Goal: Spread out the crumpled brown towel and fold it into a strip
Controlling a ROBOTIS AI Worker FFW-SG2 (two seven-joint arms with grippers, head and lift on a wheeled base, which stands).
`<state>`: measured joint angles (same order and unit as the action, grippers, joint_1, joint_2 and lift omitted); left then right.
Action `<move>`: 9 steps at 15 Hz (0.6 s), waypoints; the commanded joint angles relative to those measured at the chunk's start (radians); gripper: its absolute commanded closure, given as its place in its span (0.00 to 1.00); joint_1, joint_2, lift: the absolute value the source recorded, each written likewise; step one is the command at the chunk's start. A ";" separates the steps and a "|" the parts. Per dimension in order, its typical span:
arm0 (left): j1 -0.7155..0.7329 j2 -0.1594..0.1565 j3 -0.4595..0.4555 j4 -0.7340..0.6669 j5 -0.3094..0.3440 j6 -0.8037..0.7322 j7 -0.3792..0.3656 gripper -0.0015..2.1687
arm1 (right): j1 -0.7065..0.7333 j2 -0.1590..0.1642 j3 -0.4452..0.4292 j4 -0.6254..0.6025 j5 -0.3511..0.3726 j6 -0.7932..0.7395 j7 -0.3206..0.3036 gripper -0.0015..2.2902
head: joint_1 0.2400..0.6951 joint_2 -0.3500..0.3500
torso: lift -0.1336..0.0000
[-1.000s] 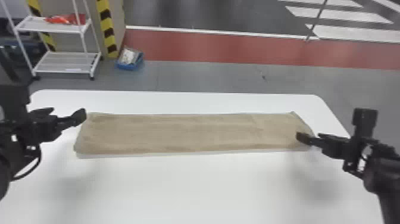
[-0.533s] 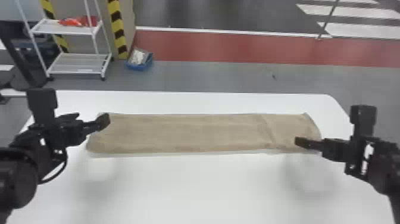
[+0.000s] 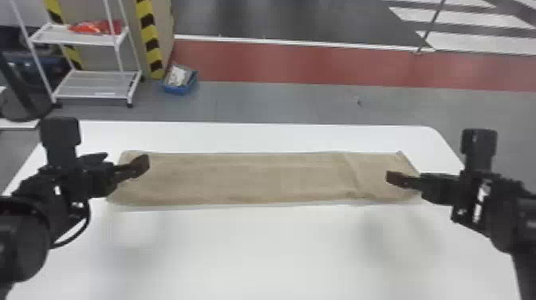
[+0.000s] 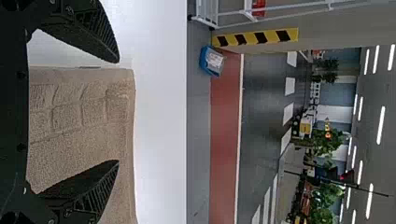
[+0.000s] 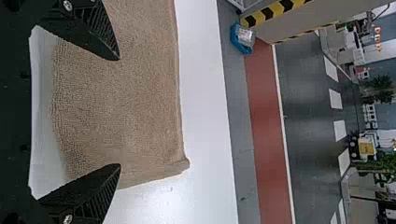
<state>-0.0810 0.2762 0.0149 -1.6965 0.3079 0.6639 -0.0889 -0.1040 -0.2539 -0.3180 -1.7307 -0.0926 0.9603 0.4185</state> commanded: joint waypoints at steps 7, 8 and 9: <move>-0.028 0.023 -0.007 0.015 -0.006 0.007 -0.002 0.06 | -0.079 -0.073 -0.053 0.120 -0.007 0.076 0.065 0.02 | 1.00 0.30 | 0.07; -0.031 0.023 -0.013 0.017 -0.012 0.010 -0.002 0.06 | -0.097 -0.074 -0.066 0.143 -0.007 0.079 0.083 0.02 | 1.00 0.30 | 0.07; -0.033 0.021 -0.015 0.017 -0.018 0.013 -0.002 0.06 | -0.106 -0.074 -0.073 0.146 -0.007 0.076 0.105 0.02 | 1.00 0.30 | 0.07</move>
<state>-0.1091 0.2990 0.0041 -1.6812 0.2978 0.6732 -0.0905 -0.1902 -0.3253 -0.3791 -1.5996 -0.1013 1.0271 0.5142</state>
